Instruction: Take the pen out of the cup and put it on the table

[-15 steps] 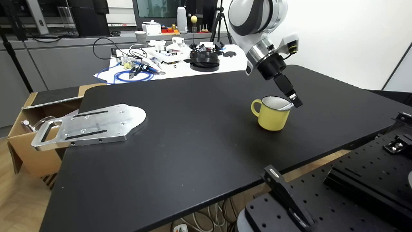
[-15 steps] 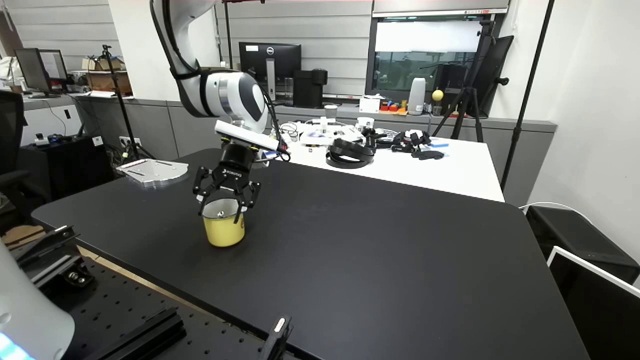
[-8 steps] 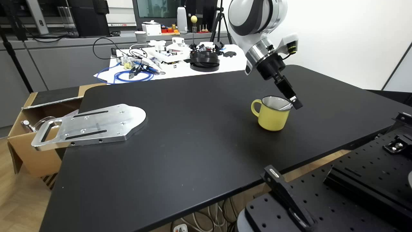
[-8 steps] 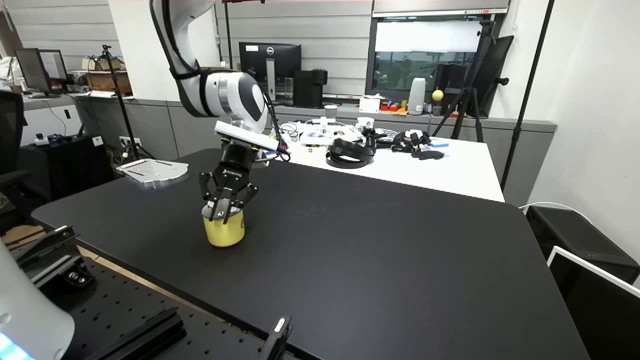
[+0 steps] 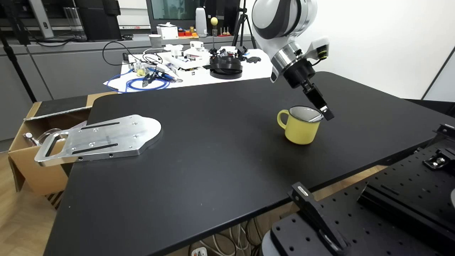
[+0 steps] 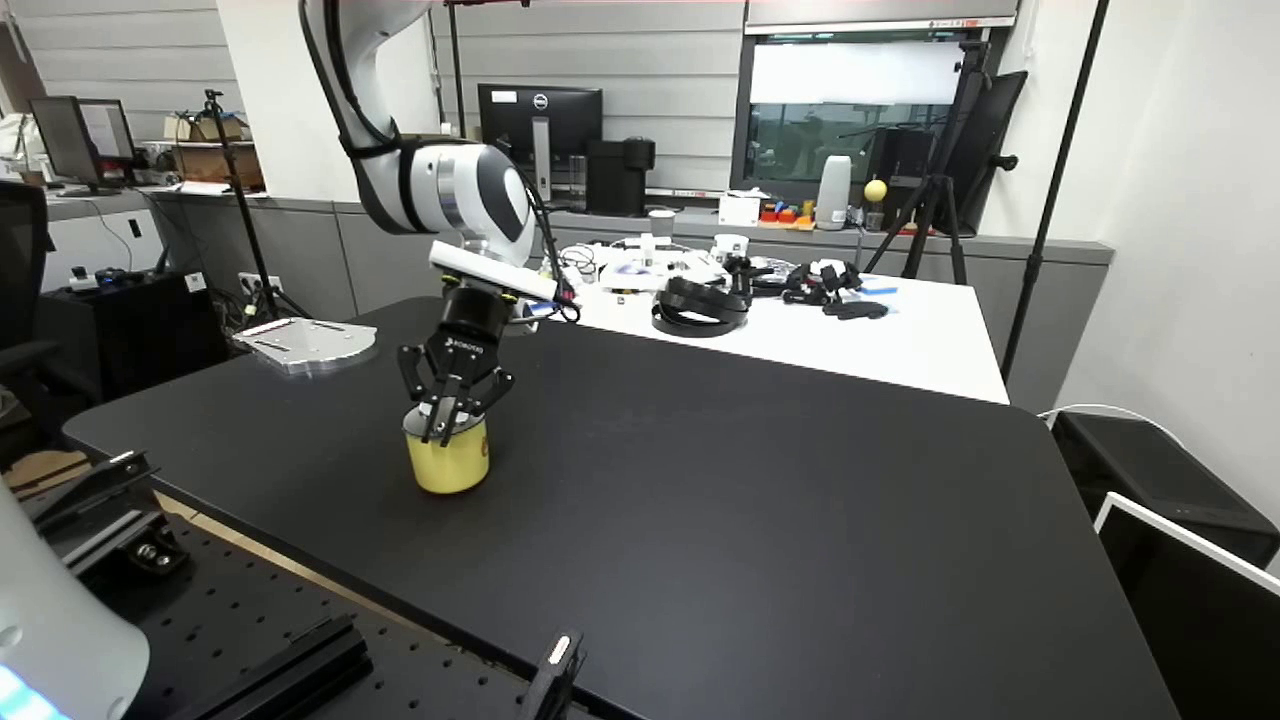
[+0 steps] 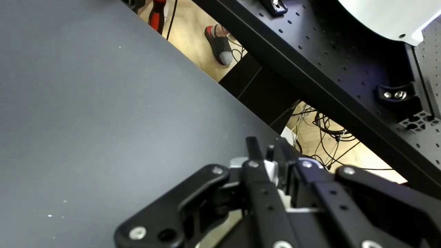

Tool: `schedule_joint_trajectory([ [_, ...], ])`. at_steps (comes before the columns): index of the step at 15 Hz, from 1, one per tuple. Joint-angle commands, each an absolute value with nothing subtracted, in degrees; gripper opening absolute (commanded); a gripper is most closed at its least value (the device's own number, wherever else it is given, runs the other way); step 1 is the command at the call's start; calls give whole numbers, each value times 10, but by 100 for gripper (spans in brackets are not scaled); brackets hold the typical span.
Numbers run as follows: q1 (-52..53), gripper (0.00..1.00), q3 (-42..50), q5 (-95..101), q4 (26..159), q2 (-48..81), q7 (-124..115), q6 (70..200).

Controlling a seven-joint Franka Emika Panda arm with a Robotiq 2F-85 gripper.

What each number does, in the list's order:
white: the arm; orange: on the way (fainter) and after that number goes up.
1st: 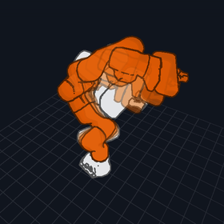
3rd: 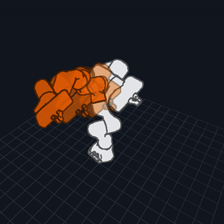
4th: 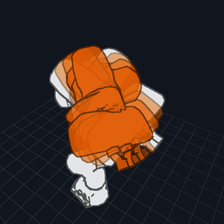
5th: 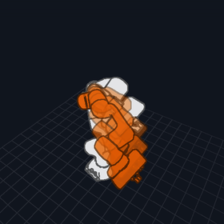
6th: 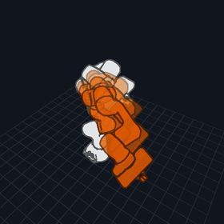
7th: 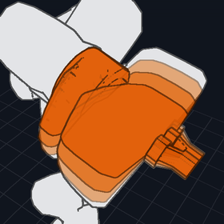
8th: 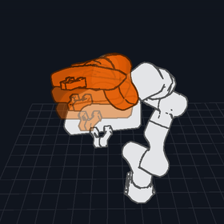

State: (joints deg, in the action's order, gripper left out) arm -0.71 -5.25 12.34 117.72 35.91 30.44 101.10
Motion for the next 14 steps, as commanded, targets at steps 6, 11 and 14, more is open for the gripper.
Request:
schedule_joint_trajectory([
  [6,-13,4,-67,111,1143,340,314,903],
  [11,-12,4,-72,103,1116,321,337,823],
  [14,-11,4,-74,105,1105,302,346,782],
])
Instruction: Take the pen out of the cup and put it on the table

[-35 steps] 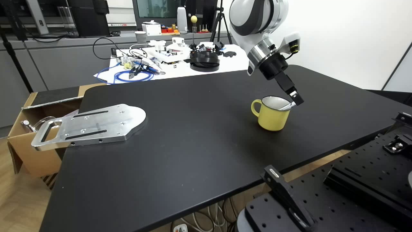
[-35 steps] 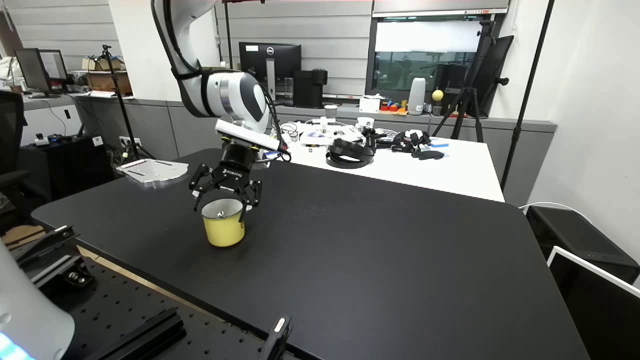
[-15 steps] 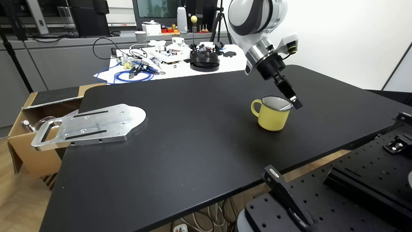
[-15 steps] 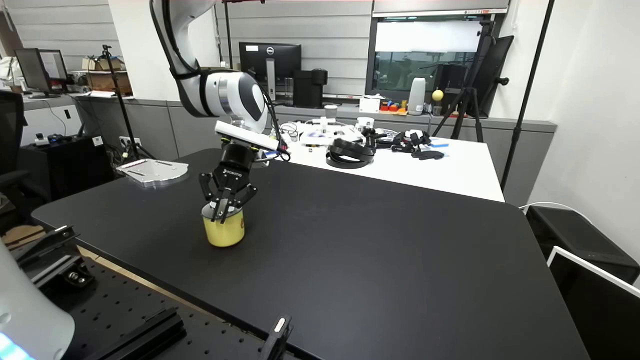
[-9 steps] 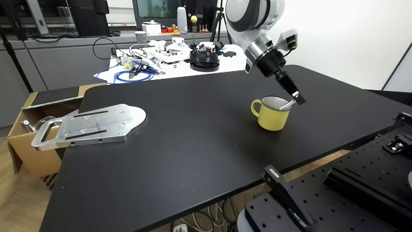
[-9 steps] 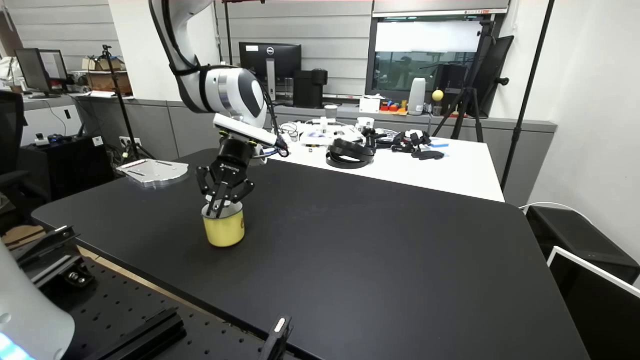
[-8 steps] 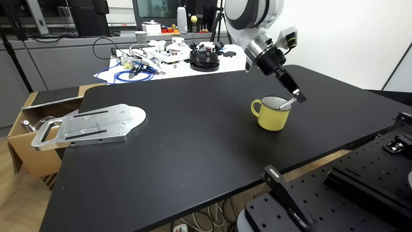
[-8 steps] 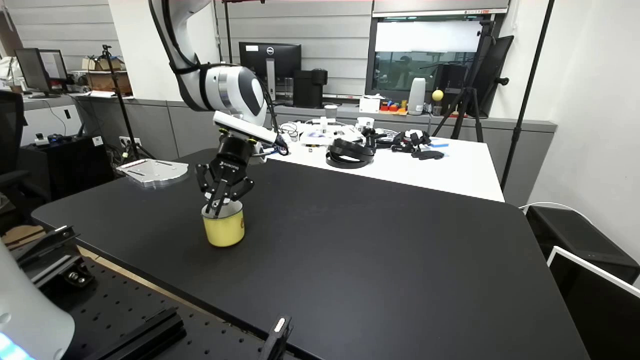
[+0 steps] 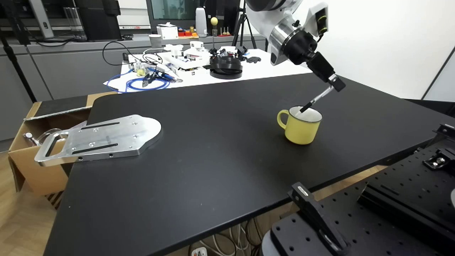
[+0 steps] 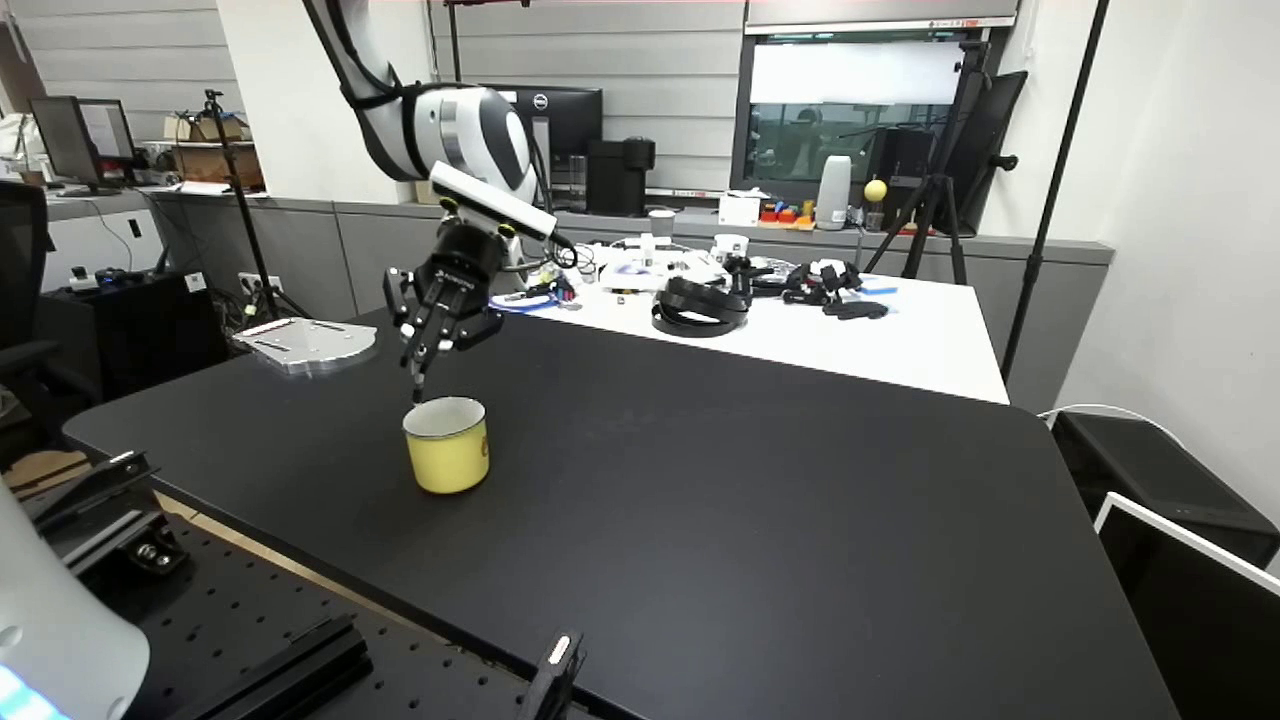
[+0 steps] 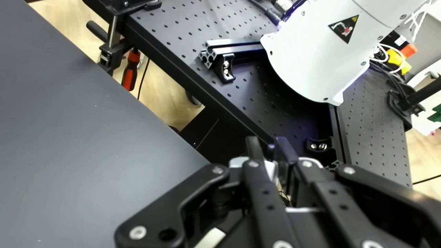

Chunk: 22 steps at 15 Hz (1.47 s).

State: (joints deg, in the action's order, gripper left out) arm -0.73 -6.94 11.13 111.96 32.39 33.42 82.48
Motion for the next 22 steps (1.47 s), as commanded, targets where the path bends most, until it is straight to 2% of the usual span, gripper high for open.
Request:
schedule_joint_trajectory([
  [1,-10,4,-74,106,1101,297,348,771],
  [5,-11,4,-70,112,1099,266,342,766],
  [8,-17,4,-63,112,1118,235,330,832],
  [22,-55,4,7,96,1206,294,220,1356],
])
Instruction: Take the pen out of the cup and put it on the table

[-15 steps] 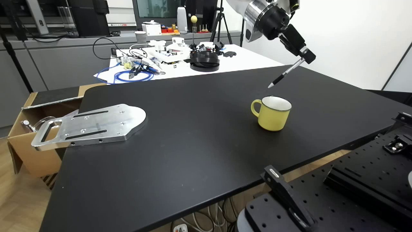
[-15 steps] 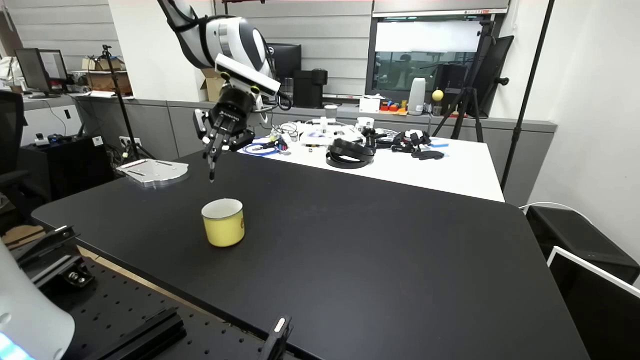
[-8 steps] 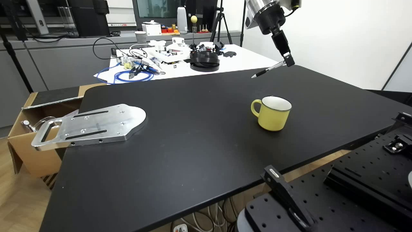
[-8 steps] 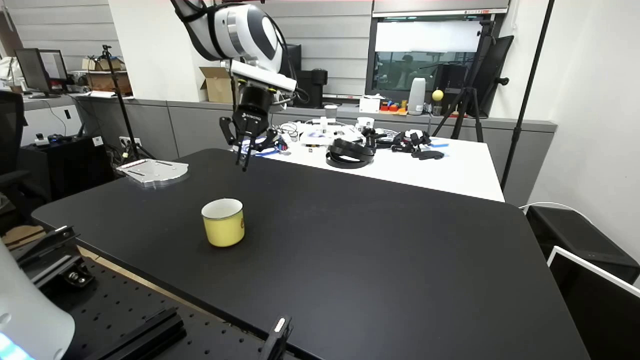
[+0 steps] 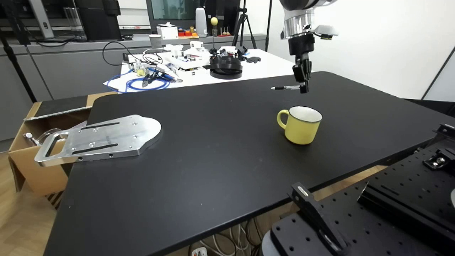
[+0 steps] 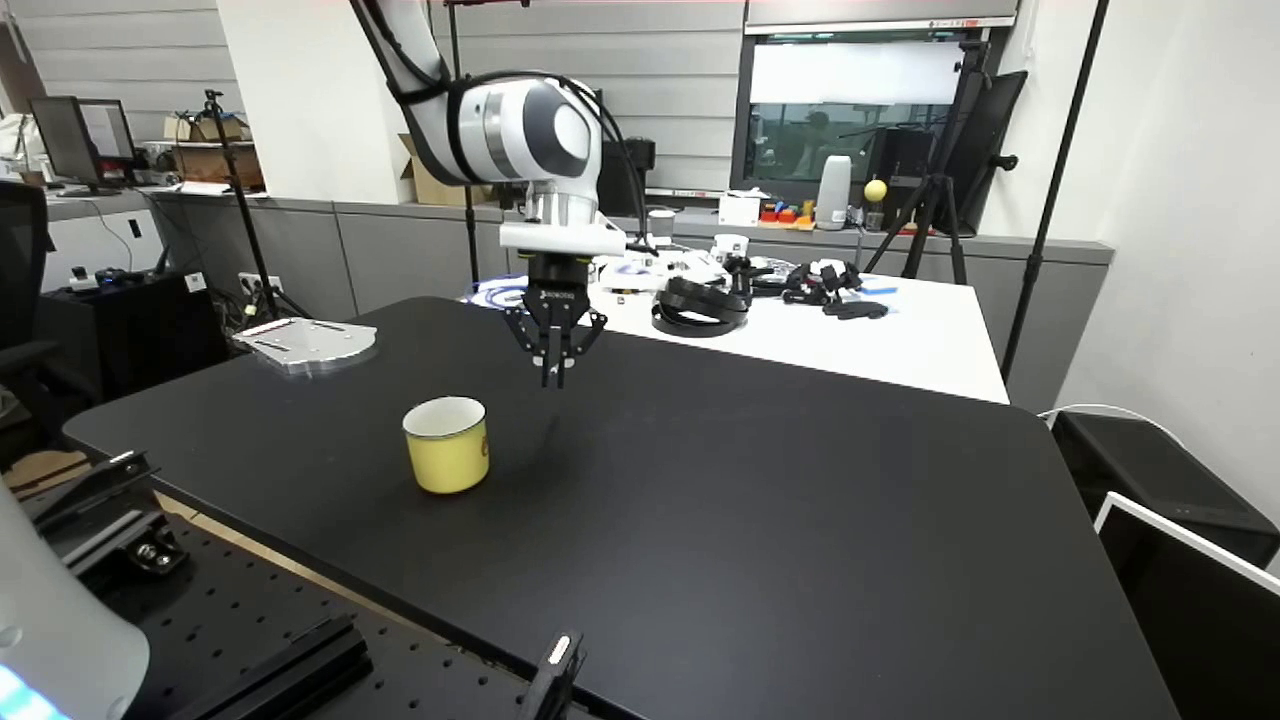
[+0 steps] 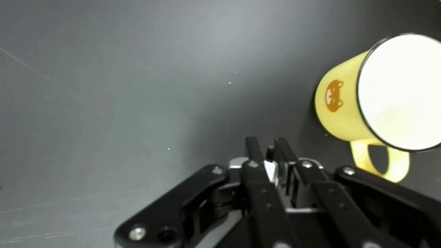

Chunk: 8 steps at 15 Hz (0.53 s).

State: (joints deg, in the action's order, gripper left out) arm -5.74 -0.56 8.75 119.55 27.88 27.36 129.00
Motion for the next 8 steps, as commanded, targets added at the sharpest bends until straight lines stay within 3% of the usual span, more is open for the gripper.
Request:
schedule_joint_trajectory([
  [1,-53,4,12,98,1209,302,205,1384],
  [8,-31,4,44,112,1222,347,126,1515],
])
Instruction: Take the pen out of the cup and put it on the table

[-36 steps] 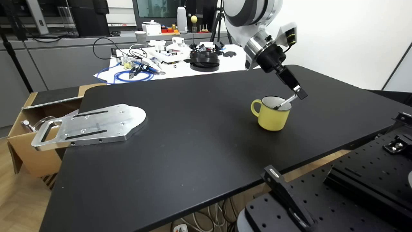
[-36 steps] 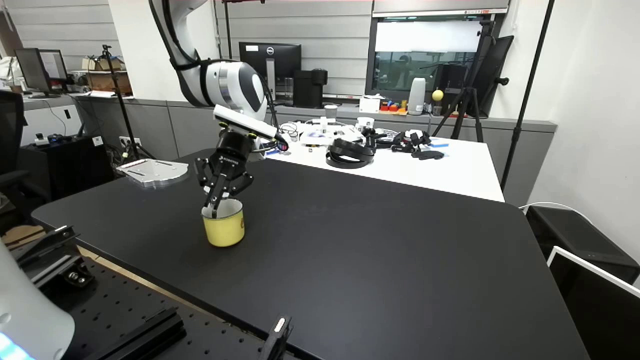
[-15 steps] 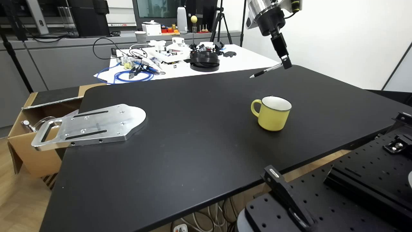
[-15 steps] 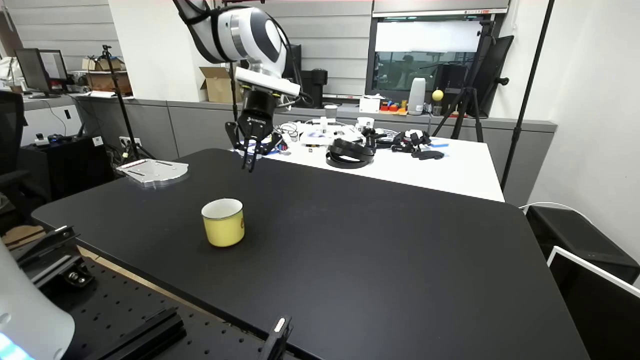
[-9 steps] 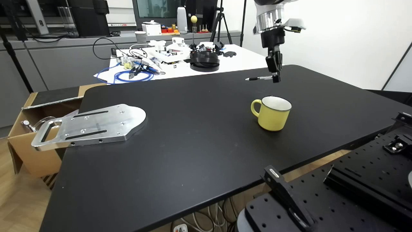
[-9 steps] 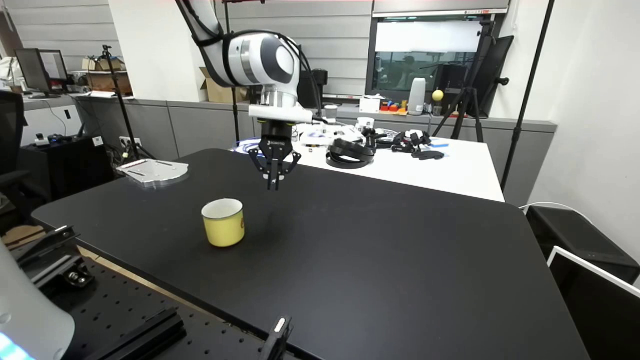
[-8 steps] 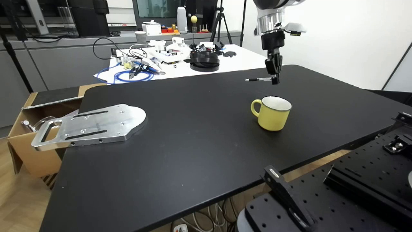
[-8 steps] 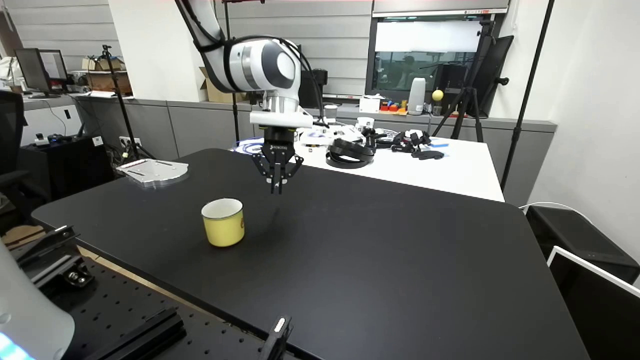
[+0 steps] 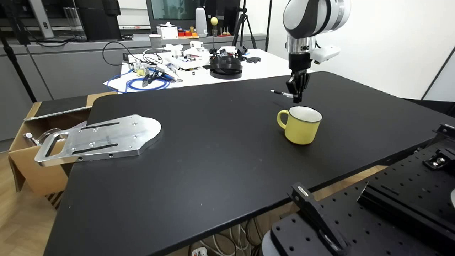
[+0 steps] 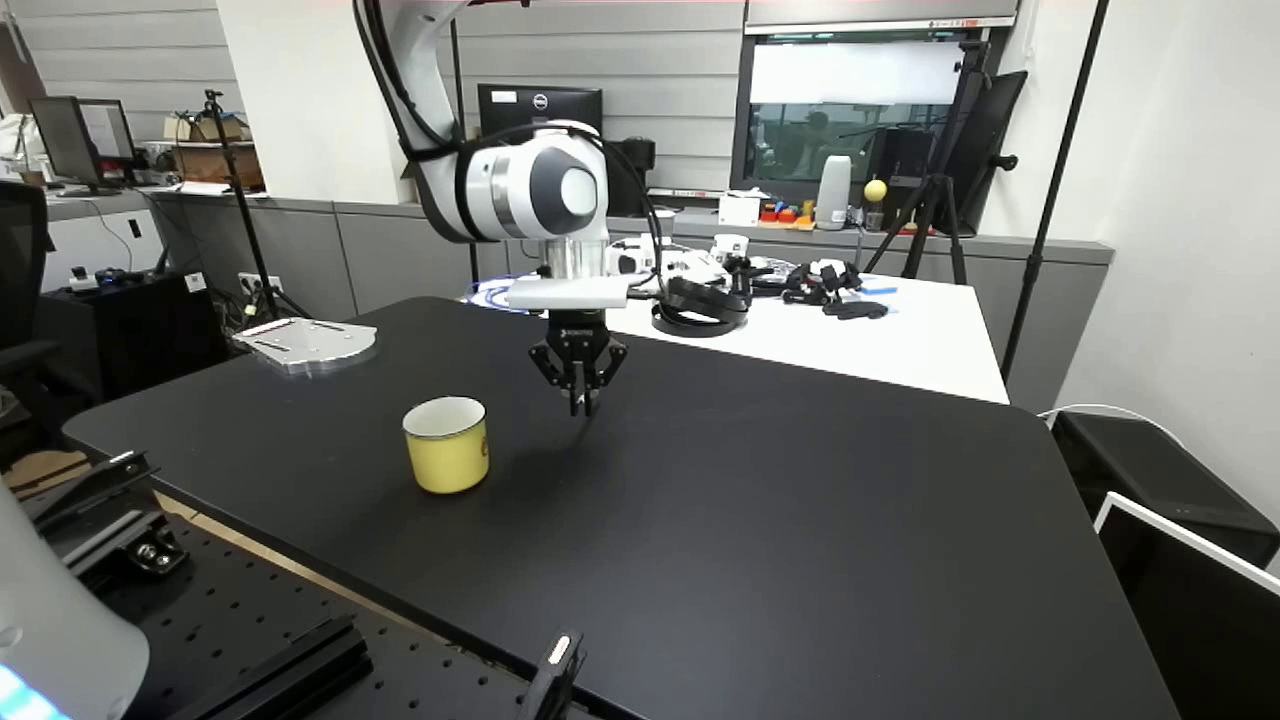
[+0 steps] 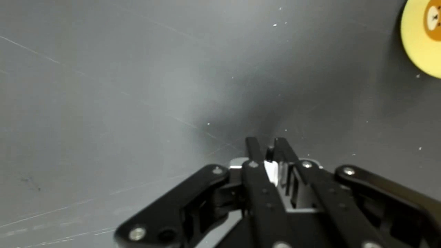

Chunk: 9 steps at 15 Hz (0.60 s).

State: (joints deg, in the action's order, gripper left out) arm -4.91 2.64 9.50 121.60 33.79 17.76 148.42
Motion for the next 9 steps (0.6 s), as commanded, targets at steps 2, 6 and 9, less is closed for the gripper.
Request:
schedule_joint_trajectory([
  [2,-21,4,53,118,1222,355,109,1522],
  [6,-9,54,61,116,1219,364,90,1519],
  [9,-8,76,58,114,1220,360,90,1511],
])
